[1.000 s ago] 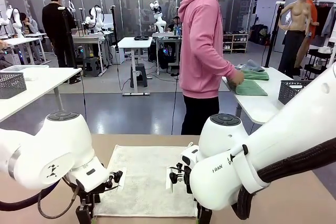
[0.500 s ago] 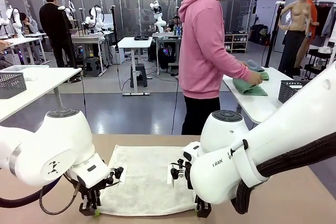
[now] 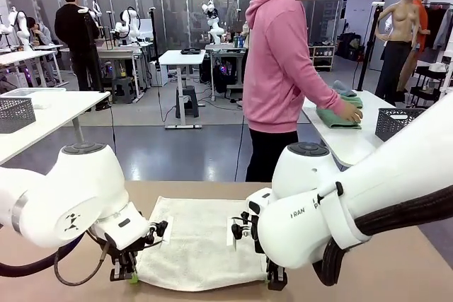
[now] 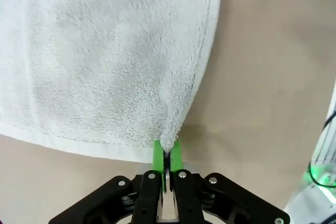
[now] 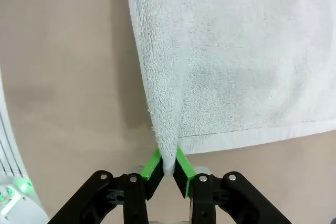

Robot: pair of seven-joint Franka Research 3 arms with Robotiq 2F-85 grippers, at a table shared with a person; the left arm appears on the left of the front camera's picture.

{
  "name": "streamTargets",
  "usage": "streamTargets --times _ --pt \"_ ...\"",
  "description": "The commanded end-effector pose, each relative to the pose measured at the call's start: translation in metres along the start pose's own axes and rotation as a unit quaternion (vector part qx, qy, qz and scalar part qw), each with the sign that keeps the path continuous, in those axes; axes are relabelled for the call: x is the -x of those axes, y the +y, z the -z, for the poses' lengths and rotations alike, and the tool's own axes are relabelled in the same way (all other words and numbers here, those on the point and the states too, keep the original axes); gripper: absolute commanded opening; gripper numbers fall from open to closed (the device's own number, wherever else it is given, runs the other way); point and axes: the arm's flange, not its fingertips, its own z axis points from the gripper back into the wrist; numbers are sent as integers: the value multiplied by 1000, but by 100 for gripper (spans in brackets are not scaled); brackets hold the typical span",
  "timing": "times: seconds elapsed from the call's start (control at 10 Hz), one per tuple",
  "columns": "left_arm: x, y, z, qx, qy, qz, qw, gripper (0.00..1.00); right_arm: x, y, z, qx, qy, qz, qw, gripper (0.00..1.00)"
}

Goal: Fold the towels and place them in the basket.
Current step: When a person lays out a Towel with hook on the table, fold it in half twice.

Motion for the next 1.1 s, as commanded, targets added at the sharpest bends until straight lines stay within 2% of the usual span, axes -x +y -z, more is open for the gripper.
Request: streamTargets --times 0.0,0.2,0.4,0.6,0.7,1.0 --pt "31 -53 -27 -3 -37 16 999 0 3 13 -30 -15 -28 -8 999 0" --pt "24 -59 -59 -22 -69 7 997 0 -9 24 -70 4 -62 -26 998 0" --pt "20 -59 -83 -37 -78 -17 996 0 -13 21 -101 36 -65 -40 996 0" --pt "18 -57 -91 -45 -88 -20 995 0 -14 14 -110 47 -69 -45 995 0" --pt "-12 -15 -103 -48 -75 -9 996 0 -22 24 -110 46 -68 -26 996 0" --pt "-12 -15 -103 -48 -75 -9 996 0 -22 24 -110 46 -68 -26 996 0"
